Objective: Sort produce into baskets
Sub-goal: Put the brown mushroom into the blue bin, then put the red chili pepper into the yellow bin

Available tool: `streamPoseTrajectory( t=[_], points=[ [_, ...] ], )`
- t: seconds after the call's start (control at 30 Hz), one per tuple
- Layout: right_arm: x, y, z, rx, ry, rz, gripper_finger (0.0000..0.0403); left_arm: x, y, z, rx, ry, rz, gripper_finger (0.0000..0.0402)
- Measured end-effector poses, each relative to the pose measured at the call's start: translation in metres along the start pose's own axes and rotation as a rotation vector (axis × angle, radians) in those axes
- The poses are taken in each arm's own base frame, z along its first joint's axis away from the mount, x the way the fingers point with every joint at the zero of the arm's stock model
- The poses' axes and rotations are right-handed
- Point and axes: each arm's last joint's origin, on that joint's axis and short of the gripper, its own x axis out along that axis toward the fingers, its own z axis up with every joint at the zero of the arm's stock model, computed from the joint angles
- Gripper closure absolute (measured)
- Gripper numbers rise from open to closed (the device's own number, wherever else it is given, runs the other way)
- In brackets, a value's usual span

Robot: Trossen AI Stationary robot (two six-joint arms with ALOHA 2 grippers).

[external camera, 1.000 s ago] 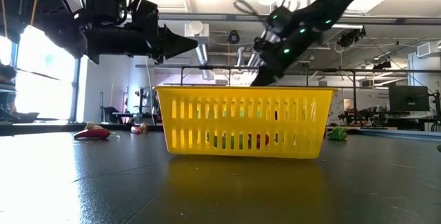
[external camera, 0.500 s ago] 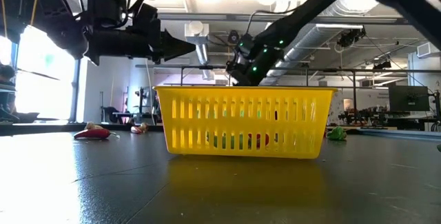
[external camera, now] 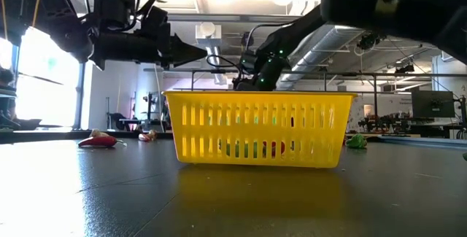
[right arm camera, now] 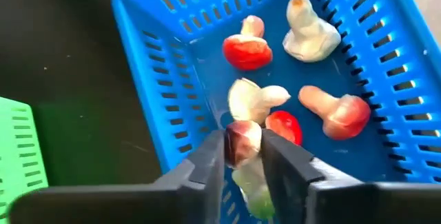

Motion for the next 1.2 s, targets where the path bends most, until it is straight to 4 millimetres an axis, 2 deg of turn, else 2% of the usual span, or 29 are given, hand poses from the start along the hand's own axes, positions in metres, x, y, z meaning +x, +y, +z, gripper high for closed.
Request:
streamPoseTrajectory(
  t=[0.17, 0.3, 0.43, 0.63, 0.77, 0.93, 1.07, 1.2],
  points=[
    [-0.009, 0.005, 0.004, -0.022, -0.025, -0.003, 0.0258, 0.0, 0.0, -0.001, -0.001, 0.006, 0.0, 0.0373],
    [-0.023, 0.009, 0.008, -0.057, -0.059, 0.012, 0.0249, 0.0, 0.0, -0.003, -0.003, 0.027, 0.002, 0.0373],
    [-0.033, 0.015, 0.014, -0.111, -0.111, 0.013, 0.0286, 0.0, 0.0, -0.005, -0.006, 0.051, 0.001, 0.0373],
    [-0.039, 0.025, 0.023, -0.152, -0.187, 0.038, 0.0391, -0.001, 0.001, -0.005, 0.0, 0.08, 0.039, 0.0384],
    [-0.039, 0.026, 0.028, -0.143, -0.236, 0.045, 0.0391, -0.005, 0.001, -0.001, 0.037, 0.104, 0.043, 0.0397],
    [-0.026, 0.034, 0.025, -0.117, -0.337, 0.044, 0.04, -0.01, 0.002, 0.004, 0.033, 0.147, 0.046, 0.0401],
    [-0.017, 0.043, 0.011, -0.077, -0.41, 0.004, 0.0402, -0.013, 0.002, 0.006, 0.026, 0.166, 0.045, 0.0401],
    [-0.027, 0.057, -0.005, -0.056, -0.501, -0.059, 0.0403, -0.013, 0.002, 0.005, 0.01, 0.177, 0.039, 0.0401]
  ],
)
